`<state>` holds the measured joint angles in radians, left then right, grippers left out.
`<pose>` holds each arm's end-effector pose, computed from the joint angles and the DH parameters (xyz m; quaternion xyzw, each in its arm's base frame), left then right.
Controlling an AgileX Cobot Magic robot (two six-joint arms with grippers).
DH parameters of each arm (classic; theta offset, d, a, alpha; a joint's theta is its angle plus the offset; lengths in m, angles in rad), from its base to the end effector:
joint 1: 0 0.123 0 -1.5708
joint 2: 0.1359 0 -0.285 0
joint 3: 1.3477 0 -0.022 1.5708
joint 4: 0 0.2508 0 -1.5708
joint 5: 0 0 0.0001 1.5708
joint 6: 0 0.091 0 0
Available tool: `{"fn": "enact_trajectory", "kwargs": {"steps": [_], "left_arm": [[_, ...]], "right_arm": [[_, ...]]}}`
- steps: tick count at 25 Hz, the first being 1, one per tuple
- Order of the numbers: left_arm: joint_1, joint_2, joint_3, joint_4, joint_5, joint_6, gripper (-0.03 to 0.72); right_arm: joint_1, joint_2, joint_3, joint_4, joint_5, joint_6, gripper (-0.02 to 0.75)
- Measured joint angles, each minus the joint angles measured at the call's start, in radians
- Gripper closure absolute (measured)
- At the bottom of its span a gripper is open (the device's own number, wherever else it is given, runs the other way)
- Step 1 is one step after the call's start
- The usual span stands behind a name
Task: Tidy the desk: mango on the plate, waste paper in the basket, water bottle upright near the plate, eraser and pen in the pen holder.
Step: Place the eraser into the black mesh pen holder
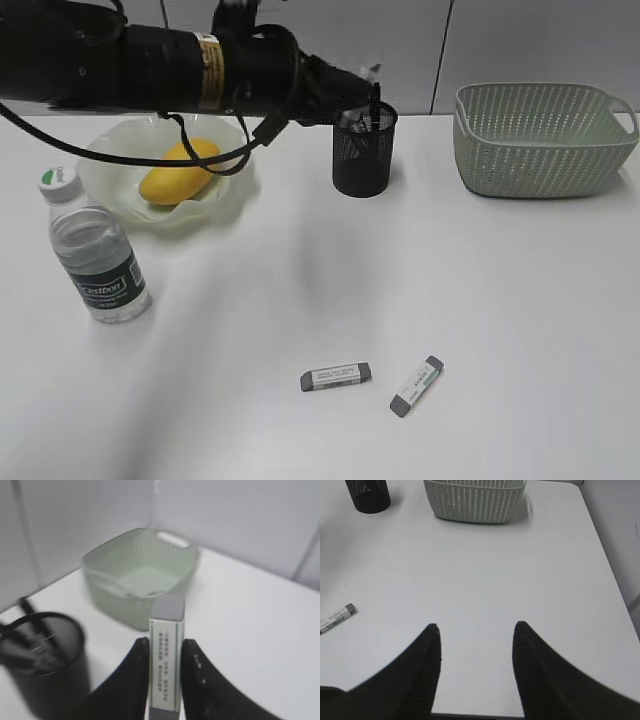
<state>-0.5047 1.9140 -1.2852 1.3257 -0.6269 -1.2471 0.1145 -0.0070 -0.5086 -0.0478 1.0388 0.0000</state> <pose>0.3492 -0.2520 0.2385 0.3685 0.7155 -0.3673 0.4662 -0.0056 -0.0044 0.2815 -0.0474 0.8417 0.0069 0.5378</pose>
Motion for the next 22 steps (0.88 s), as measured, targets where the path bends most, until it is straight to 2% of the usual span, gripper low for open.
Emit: {"fn": "enact_trajectory", "kwargs": {"steps": [2,4,15,22], "left_arm": [[-0.001,0.010,-0.015,0.011,0.132,0.051,0.549],[-0.002,0.034,-0.040,0.011,0.178,0.120,0.549],[-0.007,0.288,-0.281,-0.229,0.181,0.233,0.549],[-0.007,0.364,-0.415,-0.258,0.181,0.263,0.549]], "right_arm": [[0.000,0.000,0.000,0.000,0.000,0.000,0.355],[0.000,0.000,0.000,0.000,-0.001,0.000,0.355],[0.000,0.000,0.000,0.000,-0.001,0.000,0.355],[0.000,0.000,0.000,0.000,-0.001,0.000,0.355]]}}
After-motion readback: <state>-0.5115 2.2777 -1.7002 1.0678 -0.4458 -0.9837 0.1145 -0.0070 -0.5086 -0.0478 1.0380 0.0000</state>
